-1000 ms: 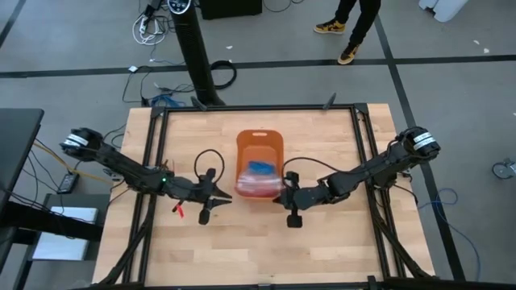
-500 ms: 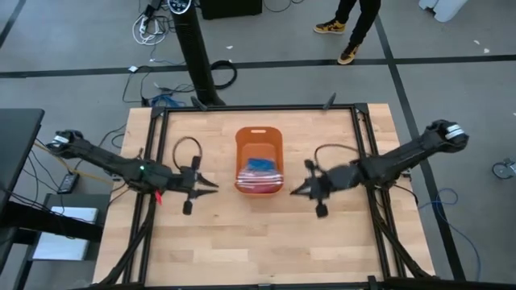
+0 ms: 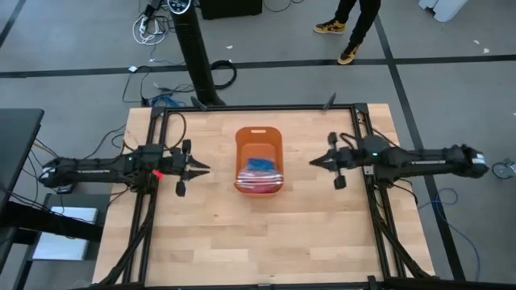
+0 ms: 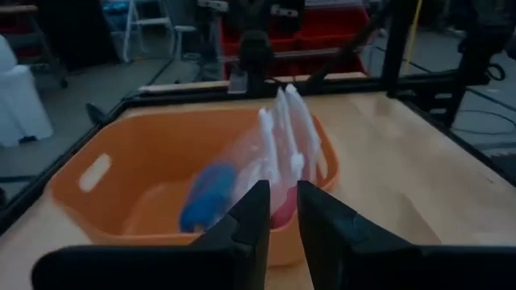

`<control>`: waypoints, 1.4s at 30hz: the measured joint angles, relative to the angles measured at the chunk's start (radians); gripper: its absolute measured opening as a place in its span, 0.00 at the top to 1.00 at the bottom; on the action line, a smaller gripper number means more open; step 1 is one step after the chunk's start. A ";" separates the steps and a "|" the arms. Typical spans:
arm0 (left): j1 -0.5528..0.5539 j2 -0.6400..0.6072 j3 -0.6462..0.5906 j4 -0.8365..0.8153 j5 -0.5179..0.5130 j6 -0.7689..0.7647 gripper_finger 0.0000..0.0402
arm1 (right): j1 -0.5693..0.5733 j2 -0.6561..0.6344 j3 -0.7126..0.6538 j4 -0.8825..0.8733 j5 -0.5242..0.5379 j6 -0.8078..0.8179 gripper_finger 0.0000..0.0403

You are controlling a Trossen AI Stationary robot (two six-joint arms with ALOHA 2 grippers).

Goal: Roll bandage
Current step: Return to Home Position

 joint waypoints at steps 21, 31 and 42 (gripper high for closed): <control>-0.028 -0.437 -0.226 0.078 -0.142 -0.051 0.82 | -0.015 -0.568 -0.136 -0.305 0.086 0.082 1.00; -0.026 -0.440 -0.227 -0.032 -0.185 -0.008 0.82 | -0.015 -0.568 -0.158 -0.302 0.071 0.122 1.00; -0.022 -0.440 -0.227 -0.042 -0.165 -0.024 0.82 | -0.016 -0.590 -0.271 -0.213 0.087 0.187 1.00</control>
